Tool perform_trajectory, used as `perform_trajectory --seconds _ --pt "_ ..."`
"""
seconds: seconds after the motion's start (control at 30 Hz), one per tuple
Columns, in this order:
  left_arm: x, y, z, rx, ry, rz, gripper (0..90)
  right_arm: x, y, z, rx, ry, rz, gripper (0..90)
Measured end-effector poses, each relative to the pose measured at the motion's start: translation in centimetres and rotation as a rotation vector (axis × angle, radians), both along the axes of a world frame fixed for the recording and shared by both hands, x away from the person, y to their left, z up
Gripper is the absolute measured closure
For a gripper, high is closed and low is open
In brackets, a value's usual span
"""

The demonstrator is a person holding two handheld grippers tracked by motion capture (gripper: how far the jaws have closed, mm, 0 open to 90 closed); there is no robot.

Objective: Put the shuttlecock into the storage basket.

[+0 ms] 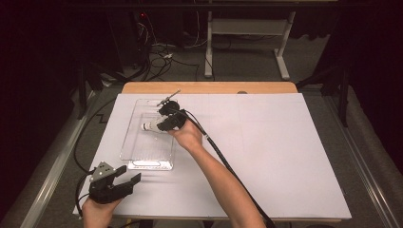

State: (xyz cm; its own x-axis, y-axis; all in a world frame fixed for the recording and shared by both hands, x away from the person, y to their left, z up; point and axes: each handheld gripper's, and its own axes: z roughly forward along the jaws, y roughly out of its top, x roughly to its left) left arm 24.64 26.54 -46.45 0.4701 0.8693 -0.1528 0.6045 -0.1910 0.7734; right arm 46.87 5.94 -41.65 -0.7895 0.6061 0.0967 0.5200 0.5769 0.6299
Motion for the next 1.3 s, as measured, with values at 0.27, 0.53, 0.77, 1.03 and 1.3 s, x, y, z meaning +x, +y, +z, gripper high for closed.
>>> perform_trajectory --seconds 0.27,0.53,0.77,1.03,1.3 --pt "0.0 0.3 0.0 -0.007 0.001 0.012 35.3 -0.3 -0.6 0.2 0.0 -0.006 -0.001 68.7" --pt "0.1 0.2 0.0 -0.001 0.002 0.01 35.2 -0.6 -1.5 0.6 0.015 -0.007 -0.011 68.9" --pt "0.0 0.2 0.0 0.005 0.002 0.009 35.2 -0.9 -1.9 1.3 0.039 -0.016 -0.008 69.0" --pt "0.0 0.2 0.0 0.004 0.003 0.009 35.1 -1.2 -2.4 1.6 0.043 -0.024 -0.014 69.5" --pt "0.0 0.1 0.0 0.003 0.004 0.01 35.1 -1.2 -3.4 1.6 0.066 -0.026 -0.031 70.1"
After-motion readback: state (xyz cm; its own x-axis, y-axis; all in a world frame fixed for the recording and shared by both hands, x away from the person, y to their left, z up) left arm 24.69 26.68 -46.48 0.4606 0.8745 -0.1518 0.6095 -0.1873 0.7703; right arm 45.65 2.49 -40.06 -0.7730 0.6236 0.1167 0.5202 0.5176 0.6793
